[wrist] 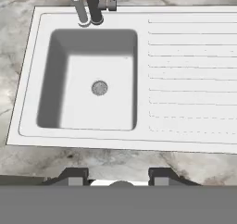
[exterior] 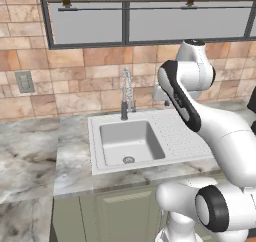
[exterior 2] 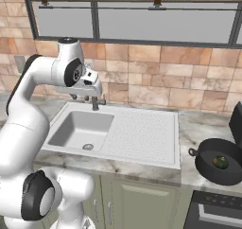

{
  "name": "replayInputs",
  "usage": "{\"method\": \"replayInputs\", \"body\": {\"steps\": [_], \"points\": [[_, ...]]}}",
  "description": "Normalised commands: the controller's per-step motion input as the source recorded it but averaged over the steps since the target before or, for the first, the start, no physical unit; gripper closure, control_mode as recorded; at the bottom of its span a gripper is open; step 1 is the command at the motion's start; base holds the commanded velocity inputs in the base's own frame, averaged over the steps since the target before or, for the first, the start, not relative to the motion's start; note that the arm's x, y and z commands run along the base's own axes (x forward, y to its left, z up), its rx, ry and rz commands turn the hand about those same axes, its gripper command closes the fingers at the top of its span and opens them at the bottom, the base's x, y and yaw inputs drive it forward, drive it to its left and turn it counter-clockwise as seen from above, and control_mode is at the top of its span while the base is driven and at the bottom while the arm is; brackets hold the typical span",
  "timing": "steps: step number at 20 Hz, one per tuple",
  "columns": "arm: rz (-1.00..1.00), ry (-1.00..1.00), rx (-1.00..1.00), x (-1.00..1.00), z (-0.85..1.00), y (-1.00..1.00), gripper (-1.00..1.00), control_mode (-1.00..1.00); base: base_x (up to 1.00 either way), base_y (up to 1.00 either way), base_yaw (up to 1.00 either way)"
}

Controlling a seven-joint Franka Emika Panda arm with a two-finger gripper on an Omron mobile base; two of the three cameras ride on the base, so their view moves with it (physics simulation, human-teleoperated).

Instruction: Dump the squash from the pot into the sink. Then turn on the water and wash the squash. Then turn off the water and put the squash back in the pot.

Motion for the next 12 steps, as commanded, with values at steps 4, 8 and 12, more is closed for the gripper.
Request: {"method": "replayInputs", "body": {"steps": [4, 8, 12], "points": [[-0.04, 0.0, -0.13, 0.13, -0.17, -0.33, -1.0, -1.0, 0.0, 0.0, 0.0], [-0.09, 0.0, -0.26, 0.22, -0.47, -0.67, -1.0, -1.0, 0.0, 0.0, 0.0], [-0.08, 0.0, -0.24, 0.11, -0.42, -0.71, -1.0, -1.0, 0.0, 0.0, 0.0]]}}
